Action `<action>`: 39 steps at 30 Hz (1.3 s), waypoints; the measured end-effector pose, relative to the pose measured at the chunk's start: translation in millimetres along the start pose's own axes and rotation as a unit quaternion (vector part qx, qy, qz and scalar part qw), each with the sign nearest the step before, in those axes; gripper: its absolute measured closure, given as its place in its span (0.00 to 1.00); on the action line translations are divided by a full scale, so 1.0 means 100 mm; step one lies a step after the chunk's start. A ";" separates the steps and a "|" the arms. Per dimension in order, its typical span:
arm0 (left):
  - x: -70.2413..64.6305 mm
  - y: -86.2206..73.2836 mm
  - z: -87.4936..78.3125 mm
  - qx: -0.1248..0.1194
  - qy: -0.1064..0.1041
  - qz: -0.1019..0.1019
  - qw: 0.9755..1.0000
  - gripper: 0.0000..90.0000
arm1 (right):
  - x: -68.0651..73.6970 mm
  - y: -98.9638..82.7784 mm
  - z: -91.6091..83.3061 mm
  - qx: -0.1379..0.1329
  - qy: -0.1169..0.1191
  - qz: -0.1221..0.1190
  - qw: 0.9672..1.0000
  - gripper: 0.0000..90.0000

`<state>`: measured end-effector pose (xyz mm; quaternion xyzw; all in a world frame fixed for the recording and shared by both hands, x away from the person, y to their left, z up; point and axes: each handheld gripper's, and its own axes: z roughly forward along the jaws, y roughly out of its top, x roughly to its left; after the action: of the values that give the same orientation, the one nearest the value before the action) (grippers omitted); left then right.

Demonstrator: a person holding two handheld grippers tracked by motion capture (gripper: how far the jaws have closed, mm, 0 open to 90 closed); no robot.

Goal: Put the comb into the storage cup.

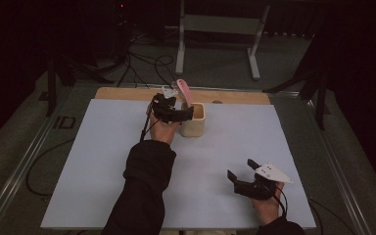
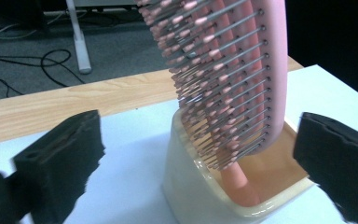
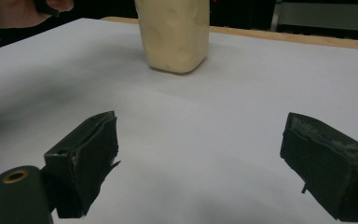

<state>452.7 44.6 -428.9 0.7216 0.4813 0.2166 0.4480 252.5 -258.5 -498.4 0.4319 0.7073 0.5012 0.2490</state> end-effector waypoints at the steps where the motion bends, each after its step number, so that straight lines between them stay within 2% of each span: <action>1: 0.00 0.00 -0.01 -0.002 0.001 0.000 1.000 0.00 | 0.00 0.00 0.00 0.001 0.001 0.001 1.000 0.12; 10: -0.02 0.04 -0.07 -0.018 0.006 0.016 1.000 0.00 | 0.01 0.00 0.00 0.001 0.001 0.000 1.000 0.12; 28: -0.02 0.10 -0.21 -0.011 -0.006 0.030 0.999 0.00 | 0.02 0.00 0.01 0.000 0.001 0.000 1.000 0.12; 34: -0.02 0.12 -0.27 -0.005 -0.005 0.034 0.999 0.00 | 0.02 0.00 0.01 0.002 0.001 0.000 1.000 0.12; 39: -0.03 0.13 -0.33 -0.003 0.001 0.051 0.999 0.00 | 0.02 0.00 0.01 0.001 0.001 -0.002 1.000 0.12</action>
<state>433.6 54.1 -400.9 0.7435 0.4435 0.2411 0.4387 252.3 -256.2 -498.7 0.4308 0.7088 0.5002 0.2488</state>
